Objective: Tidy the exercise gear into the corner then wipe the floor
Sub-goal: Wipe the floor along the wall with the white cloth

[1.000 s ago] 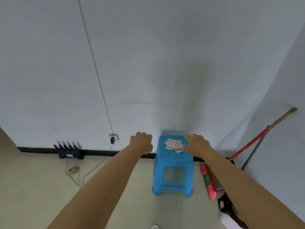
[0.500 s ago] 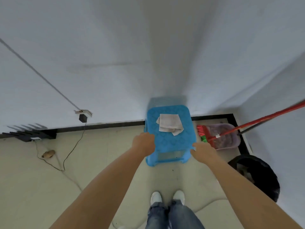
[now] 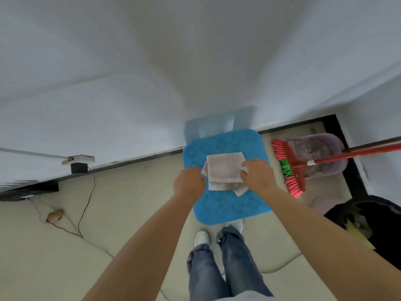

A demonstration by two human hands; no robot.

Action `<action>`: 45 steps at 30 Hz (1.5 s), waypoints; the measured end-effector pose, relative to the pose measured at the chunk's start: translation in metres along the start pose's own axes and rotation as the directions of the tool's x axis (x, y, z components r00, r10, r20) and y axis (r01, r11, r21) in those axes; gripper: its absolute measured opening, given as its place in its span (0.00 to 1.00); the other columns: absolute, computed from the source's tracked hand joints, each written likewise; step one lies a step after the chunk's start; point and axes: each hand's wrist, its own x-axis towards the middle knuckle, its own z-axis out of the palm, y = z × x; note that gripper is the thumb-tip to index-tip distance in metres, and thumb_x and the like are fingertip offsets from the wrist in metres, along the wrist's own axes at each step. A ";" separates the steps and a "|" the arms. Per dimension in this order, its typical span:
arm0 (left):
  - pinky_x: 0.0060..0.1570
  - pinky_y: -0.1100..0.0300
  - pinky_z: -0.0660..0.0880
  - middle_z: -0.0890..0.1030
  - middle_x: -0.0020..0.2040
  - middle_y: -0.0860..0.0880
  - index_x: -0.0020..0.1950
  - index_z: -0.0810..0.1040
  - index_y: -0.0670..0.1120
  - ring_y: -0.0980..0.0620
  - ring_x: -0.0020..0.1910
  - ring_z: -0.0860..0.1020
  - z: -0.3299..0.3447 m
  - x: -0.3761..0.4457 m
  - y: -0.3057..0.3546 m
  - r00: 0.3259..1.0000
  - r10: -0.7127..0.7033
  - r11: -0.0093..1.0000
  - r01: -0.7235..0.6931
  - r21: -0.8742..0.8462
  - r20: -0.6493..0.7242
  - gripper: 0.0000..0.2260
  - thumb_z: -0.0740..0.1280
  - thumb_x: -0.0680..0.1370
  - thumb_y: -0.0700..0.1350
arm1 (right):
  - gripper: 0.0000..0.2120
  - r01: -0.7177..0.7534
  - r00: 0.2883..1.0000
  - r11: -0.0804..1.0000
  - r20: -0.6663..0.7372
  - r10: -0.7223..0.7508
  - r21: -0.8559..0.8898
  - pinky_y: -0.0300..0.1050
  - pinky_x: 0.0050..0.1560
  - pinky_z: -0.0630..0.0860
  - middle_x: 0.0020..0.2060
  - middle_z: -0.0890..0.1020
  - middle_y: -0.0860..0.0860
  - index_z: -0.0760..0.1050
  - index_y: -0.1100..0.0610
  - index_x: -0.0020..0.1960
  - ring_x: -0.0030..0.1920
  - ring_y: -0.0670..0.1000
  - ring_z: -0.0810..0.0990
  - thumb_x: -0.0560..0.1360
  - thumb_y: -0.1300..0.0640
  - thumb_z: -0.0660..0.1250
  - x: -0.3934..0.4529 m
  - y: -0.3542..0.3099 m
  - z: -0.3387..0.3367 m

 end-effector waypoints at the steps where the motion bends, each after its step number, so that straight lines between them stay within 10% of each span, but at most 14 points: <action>1: 0.59 0.53 0.71 0.75 0.65 0.44 0.66 0.72 0.43 0.45 0.65 0.72 0.005 0.014 0.002 1.000 -0.002 1.000 0.003 -0.018 0.006 0.15 0.56 0.81 0.45 | 0.17 -0.010 1.000 1.000 -0.005 0.010 0.009 0.49 0.63 0.67 0.61 0.75 0.56 0.71 0.57 0.66 0.65 0.57 0.69 0.78 0.55 0.58 0.013 -0.002 0.004; 10: 0.63 0.53 0.67 0.68 0.70 0.45 0.75 0.61 0.45 0.45 0.70 0.65 0.044 0.088 0.012 0.995 0.072 0.994 -0.077 -0.083 -0.064 0.21 0.56 0.81 0.44 | 0.20 -0.024 0.999 1.000 -0.036 0.023 -0.005 0.51 0.63 0.65 0.64 0.69 0.56 0.66 0.52 0.70 0.66 0.58 0.66 0.77 0.56 0.59 0.063 -0.002 0.039; 15: 0.60 0.58 0.66 0.74 0.61 0.44 0.64 0.75 0.43 0.45 0.64 0.69 0.050 0.092 0.004 0.984 0.132 0.982 -0.146 -0.117 -0.122 0.14 0.57 0.80 0.43 | 0.16 -0.007 0.995 0.993 -0.095 0.018 0.114 0.49 0.61 0.66 0.58 0.75 0.57 0.74 0.55 0.64 0.62 0.58 0.69 0.77 0.59 0.60 0.064 -0.001 0.043; 22: 0.55 0.69 0.62 0.79 0.58 0.44 0.59 0.80 0.41 0.46 0.62 0.73 0.059 0.038 -0.019 0.957 0.240 0.908 -0.280 -0.312 -0.160 0.12 0.66 0.77 0.40 | 0.15 0.192 0.967 0.974 -0.195 -0.166 0.120 0.51 0.57 0.69 0.52 0.78 0.63 0.78 0.64 0.55 0.54 0.64 0.74 0.70 0.69 0.64 0.038 0.011 0.045; 27: 0.43 0.73 0.61 0.81 0.52 0.43 0.57 0.81 0.39 0.45 0.55 0.76 0.067 0.012 -0.031 0.976 0.185 0.883 -0.218 -0.416 -0.118 0.10 0.66 0.77 0.39 | 0.14 0.391 0.902 0.916 -0.161 -0.400 -0.086 0.59 0.42 0.79 0.41 0.83 0.61 0.85 0.59 0.38 0.42 0.66 0.81 0.66 0.58 0.60 0.030 0.010 0.034; 30: 0.39 0.72 0.63 0.80 0.52 0.42 0.57 0.81 0.39 0.46 0.53 0.76 0.065 0.007 -0.034 0.980 0.171 0.879 -0.198 -0.434 -0.100 0.10 0.65 0.78 0.41 | 0.09 0.396 0.914 0.916 -0.063 -0.400 -0.068 0.56 0.55 0.74 0.49 0.82 0.62 0.84 0.63 0.45 0.53 0.65 0.78 0.70 0.66 0.66 0.021 0.007 0.011; 35: 0.55 0.68 0.63 0.76 0.62 0.46 0.60 0.77 0.40 0.48 0.63 0.71 0.054 0.024 -0.022 0.967 0.227 0.925 -0.250 -0.287 -0.112 0.12 0.60 0.80 0.43 | 0.13 0.344 0.933 0.936 0.145 -0.330 -0.080 0.45 0.61 0.69 0.57 0.79 0.57 0.77 0.61 0.60 0.60 0.55 0.75 0.78 0.61 0.59 0.005 0.016 -0.001; 45: 0.60 0.55 0.68 0.76 0.61 0.44 0.60 0.76 0.43 0.45 0.65 0.71 0.043 0.106 0.035 0.945 0.327 0.940 -0.322 0.112 -0.029 0.13 0.58 0.79 0.42 | 0.12 0.114 0.993 0.989 0.019 -0.117 0.090 0.45 0.52 0.70 0.54 0.80 0.57 0.74 0.61 0.58 0.55 0.57 0.77 0.77 0.58 0.61 0.029 0.027 0.010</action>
